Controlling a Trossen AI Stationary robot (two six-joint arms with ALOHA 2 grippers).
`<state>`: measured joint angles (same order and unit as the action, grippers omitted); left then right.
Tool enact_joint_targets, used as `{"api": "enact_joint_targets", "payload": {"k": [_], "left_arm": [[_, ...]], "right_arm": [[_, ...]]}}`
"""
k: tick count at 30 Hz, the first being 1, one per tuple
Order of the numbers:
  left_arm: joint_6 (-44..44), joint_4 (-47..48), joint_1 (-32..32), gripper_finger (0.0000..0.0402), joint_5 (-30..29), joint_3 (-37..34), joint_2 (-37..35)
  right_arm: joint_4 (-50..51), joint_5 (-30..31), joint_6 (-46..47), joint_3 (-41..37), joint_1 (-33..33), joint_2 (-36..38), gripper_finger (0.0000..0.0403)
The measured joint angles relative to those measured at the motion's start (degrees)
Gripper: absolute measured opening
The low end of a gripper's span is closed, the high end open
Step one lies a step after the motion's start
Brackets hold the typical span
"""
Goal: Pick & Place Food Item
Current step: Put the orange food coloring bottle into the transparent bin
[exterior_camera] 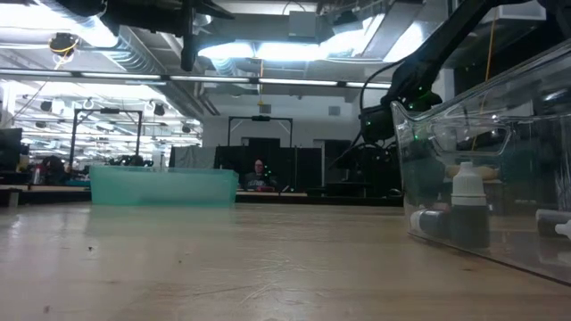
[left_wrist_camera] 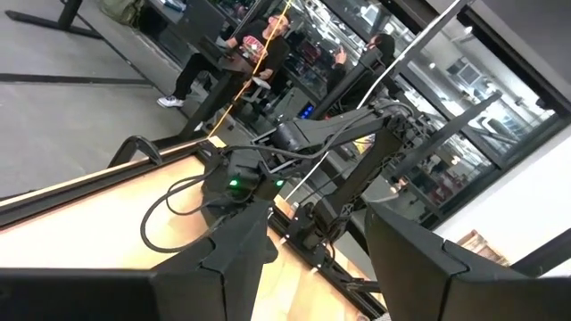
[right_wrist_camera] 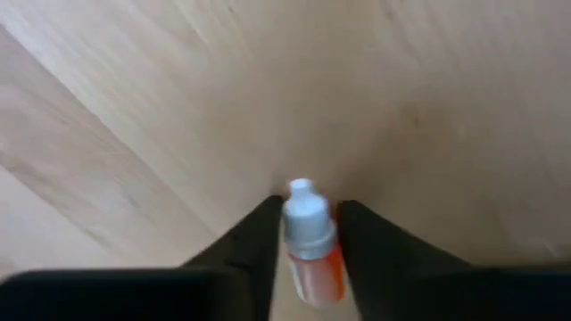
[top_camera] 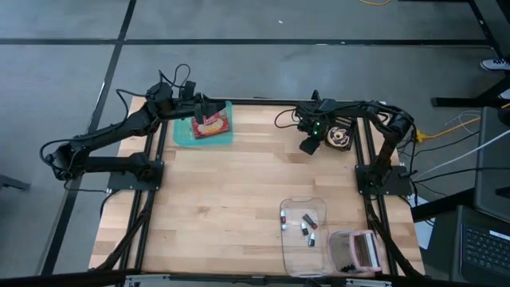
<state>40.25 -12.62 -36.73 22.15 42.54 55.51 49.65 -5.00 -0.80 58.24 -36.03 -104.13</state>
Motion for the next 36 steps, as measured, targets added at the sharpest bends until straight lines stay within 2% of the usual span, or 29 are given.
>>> {"api": "enact_joint_targets", "payload": {"k": [3,4,8,15,23,33,36], "left_arm": [[-0.04,0.00,0.00,0.0184,0.00,0.00,0.00],[-0.04,0.00,0.00,0.0184,0.00,0.00,0.00],[-0.89,-0.87,0.00,0.0184,0.00,0.00,0.00],[-3.66,-6.90,0.00,0.0184,-0.19,0.00,0.00],[-5.02,-12.02,0.00,0.0184,-0.16,0.00,0.00],[-6.00,-12.84,-0.12,0.0184,3.59,0.00,0.00],[-5.91,-13.23,-0.13,0.0184,4.82,0.00,0.00]], "right_arm": [[0.01,-2.02,0.31,0.00,-0.07,-0.01,0.0055],[0.00,-2.32,0.51,0.00,-0.06,-0.01,0.0051],[-0.39,-5.56,2.78,-0.03,-0.09,-0.07,0.0051],[-1.44,-19.55,9.19,1.34,1.72,-0.54,0.0051],[-3.58,-30.53,15.23,12.55,7.27,-0.36,0.0051],[-6.65,-31.88,21.02,28.97,11.44,-0.23,0.0051],[-6.51,-34.03,21.55,32.40,12.35,-0.23,0.0051]]}}
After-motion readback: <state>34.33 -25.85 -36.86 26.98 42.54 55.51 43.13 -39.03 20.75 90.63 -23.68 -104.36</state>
